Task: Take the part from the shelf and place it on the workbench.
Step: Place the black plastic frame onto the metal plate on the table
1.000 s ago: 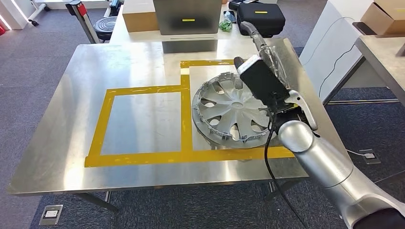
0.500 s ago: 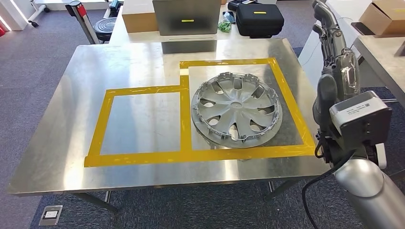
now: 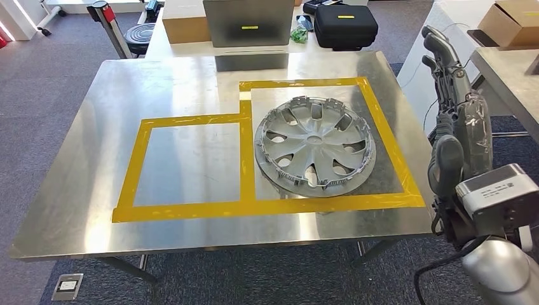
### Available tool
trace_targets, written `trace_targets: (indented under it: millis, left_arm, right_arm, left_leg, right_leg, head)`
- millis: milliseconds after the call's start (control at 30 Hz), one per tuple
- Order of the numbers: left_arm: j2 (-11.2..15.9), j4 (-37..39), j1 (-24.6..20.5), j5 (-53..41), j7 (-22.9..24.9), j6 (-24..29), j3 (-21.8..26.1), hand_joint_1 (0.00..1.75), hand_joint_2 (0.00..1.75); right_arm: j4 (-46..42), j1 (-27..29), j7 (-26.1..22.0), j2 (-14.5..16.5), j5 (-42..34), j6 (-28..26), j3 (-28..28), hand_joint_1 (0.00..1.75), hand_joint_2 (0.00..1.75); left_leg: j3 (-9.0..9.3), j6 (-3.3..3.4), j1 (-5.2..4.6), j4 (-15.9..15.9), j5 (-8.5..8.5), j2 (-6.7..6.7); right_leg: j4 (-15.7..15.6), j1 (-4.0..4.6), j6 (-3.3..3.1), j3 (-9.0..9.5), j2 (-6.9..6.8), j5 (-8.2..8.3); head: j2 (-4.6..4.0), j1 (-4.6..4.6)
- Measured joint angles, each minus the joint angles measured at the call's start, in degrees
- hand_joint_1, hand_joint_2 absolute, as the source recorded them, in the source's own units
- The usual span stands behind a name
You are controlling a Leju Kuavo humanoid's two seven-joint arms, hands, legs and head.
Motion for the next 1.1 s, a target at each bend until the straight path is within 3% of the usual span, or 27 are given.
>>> trace_targets:
  millis: [133, 267, 333, 400, 433, 467, 500, 600, 667, 767, 800, 867, 933, 967, 1000, 1033, 1100]
  left_arm:
    - [0.2, 0.0, 0.0, 0.3, 0.1, 0.1, 0.4, 0.0, 0.0]
    - [0.2, 0.0, 0.0, 0.6, 0.2, 0.2, 0.6, 0.0, 0.0]
    - [0.3, 0.0, -0.1, 0.7, 0.3, 0.2, 0.7, 0.0, 0.0]
    - [0.3, 0.0, -0.1, 0.8, 0.3, 0.2, 0.8, 0.0, 0.0]
    - [0.3, 0.0, -0.1, 0.8, 0.3, 0.2, 0.8, 0.0, 0.0]
    - [0.3, 0.0, -0.1, 0.8, 0.4, 0.2, 0.8, 0.0, 0.0]
    - [0.3, 0.0, -0.1, 0.8, 0.4, 0.2, 0.8, 0.0, 0.0]
    - [0.3, 0.0, -0.1, 0.8, 0.4, 0.2, 0.8, 0.0, 0.0]
    - [0.3, 0.0, -0.1, 0.8, 0.4, 0.2, 0.8, 0.0, 0.0]
    - [0.4, 0.0, 0.0, 0.8, 0.4, 0.2, 0.8, 0.0, 0.0]
    - [0.4, 0.0, 0.0, 0.8, 0.4, 0.2, 0.9, 0.0, 0.0]
    - [0.4, 0.0, 0.0, 0.8, 0.4, 0.2, 0.9, 0.0, 0.0]
    - [0.4, 0.0, -0.1, 0.8, 0.4, 0.2, 0.9, 0.0, 0.0]
    - [0.4, 0.0, -0.1, 0.8, 0.4, 0.2, 0.9, 0.0, 0.0]
    - [0.4, 0.0, -0.1, 0.8, 0.4, 0.2, 0.9, 0.0, 0.0]
    - [0.4, 0.0, -0.1, 0.8, 0.4, 0.2, 0.9, 0.0, 0.0]
    - [0.5, 0.0, -0.2, 0.8, 0.5, 0.3, 0.9, 0.0, 0.0]
  right_arm:
    - [-0.5, 0.6, 0.0, -0.2, 0.2, 0.5, -0.1, 0.0, 0.0]
    - [-1.0, 0.7, 0.1, -0.4, 0.3, 0.7, -0.2, 0.0, 0.0]
    - [-1.3, 0.8, 0.1, -0.6, 0.3, 0.8, -0.3, 0.0, 0.0]
    - [-1.3, 1.0, 0.2, -0.7, 0.3, 0.8, -0.2, 0.0, 0.0]
    - [-1.3, 1.1, 0.2, -0.7, 0.3, 0.8, -0.2, 0.0, 0.0]
    - [-1.3, 1.3, 0.2, -0.7, 0.3, 0.9, -0.2, 0.0, 0.0]
    - [-1.3, 1.4, 0.2, -0.7, 0.4, 0.9, -0.2, 0.0, 0.0]
    - [-1.4, 1.4, 0.4, -0.8, 0.6, 1.1, -0.2, 0.0, 0.0]
    - [-1.5, 1.5, 0.4, -0.8, 0.7, 1.2, -0.2, 0.0, 0.0]
    - [-1.7, 1.6, 0.5, -0.9, 0.7, 1.3, -0.1, 0.0, 0.0]
    - [-1.7, 1.6, 0.6, -0.9, 0.7, 1.4, -0.1, 0.0, 0.0]
    - [-1.7, 1.6, 1.0, -0.9, 0.8, 1.5, -0.1, 0.0, 0.0]
    - [-1.8, 1.6, 1.4, -0.9, 0.8, 1.6, -0.1, 0.0, 0.0]
    - [-1.8, 1.6, 1.6, -0.9, 0.8, 1.6, 0.0, 0.0, 0.0]
    - [-1.8, 1.6, 1.7, -0.9, 0.8, 1.6, 0.0, 0.0, 0.0]
    - [-1.8, 1.6, 1.8, -0.8, 0.8, 1.6, 0.0, 0.0, 0.0]
    - [-2.0, 1.6, 1.8, -0.9, 0.8, 1.7, 0.0, 0.0, 0.0]
  left_leg:
    - [-0.05, 0.25, -0.21, 0.1, -0.11, -0.02]
    - [0.14, 1.07, -0.09, -0.8, 0.65, 0.08]
    - [0.25, 1.42, 0.27, -1.6, 1.26, 0.2]
    - [0.01, 1.52, 0.31, -1.7, 1.46, 0.22]
    - [-0.14, 1.5, 0.34, -1.6, 1.5, 0.22]
    - [-0.29, 1.44, 0.39, -1.4, 1.52, 0.22]
    - [-0.46, 1.34, 0.47, -1.3, 1.54, 0.22]
    - [-1.09, 0.5, 0.71, -0.5, 1.53, 0.14]
    - [-1.53, -0.42, 0.65, -0.2, 1.85, 0.05]
    - [-1.97, -1.66, 0.76, 0.1, 1.85, 0.06]
    - [-2.34, -1.96, 0.82, 1.1, 0.7, 0.12]
    - [-4.01, -2.35, 0.88, 6.5, -3.78, 0.23]
    - [-5.64, -2.47, 0.89, 13.3, -7.74, 0.25]
    - [-5.52, -2.4, 0.88, 14.7, -8.23, 0.25]
    - [-4.42, -2.22, 0.85, 14.1, -7.64, 0.25]
    - [-2.25, -1.92, 0.77, 11.3, -6.24, 0.24]
    - [2.97, -1.02, 0.4, 3.3, -4.03, 0.25]
  right_leg:
    - [-0.1, -0.22, 0.24, 0.0, 0.0, 0.08]
    - [0.2, -0.41, 0.93, -0.17, 0.04, -0.24]
    - [3.8, -0.43, 1.24, -1.72, 0.07, -2.95]
    - [10.6, -0.61, 1.54, -4.69, 0.09, -6.44]
    - [13.3, -0.72, 1.7, -5.84, 0.09, -7.22]
    - [14.4, -0.85, 1.85, -6.26, 0.08, -6.92]
    - [13.3, -0.98, 2.0, -5.69, 0.08, -5.56]
    - [3.5, -1.19, 2.11, -0.83, 0.17, -0.81]
    - [0.8, -0.97, 1.49, 0.26, 0.36, -0.39]
    - [0.6, -0.9, -0.07, -0.45, 0.27, 0.36]
    - [0.6, -0.95, -0.6, -0.68, 0.16, 0.7]
    - [0.5, -0.9, -1.42, -1.32, -0.11, 1.39]
    - [0.5, -0.63, -1.75, -2.23, -0.27, 2.08]
    - [0.6, -0.48, -1.81, -2.73, -0.31, 2.44]
    - [0.7, -0.33, -1.81, -3.22, -0.32, 2.79]
    - [0.7, -0.19, -1.79, -3.68, -0.32, 3.14]
    - [0.8, -0.02, -1.54, -4.36, -0.38, 3.81]
  head:
    - [0.0, -0.04]
    - [0.0, -0.04]
    - [0.0, 0.18]
    - [0.0, 0.48]
    - [0.0, 0.56]
    - [0.0, 0.61]
    - [0.0, 0.63]
    - [0.0, 0.81]
    - [0.0, 0.95]
    - [0.0, 0.79]
    - [0.0, 0.62]
    - [0.0, 0.07]
    - [0.0, -0.42]
    - [0.0, -0.53]
    - [0.0, -0.61]
    - [0.01, -0.69]
    - [0.01, -0.8]
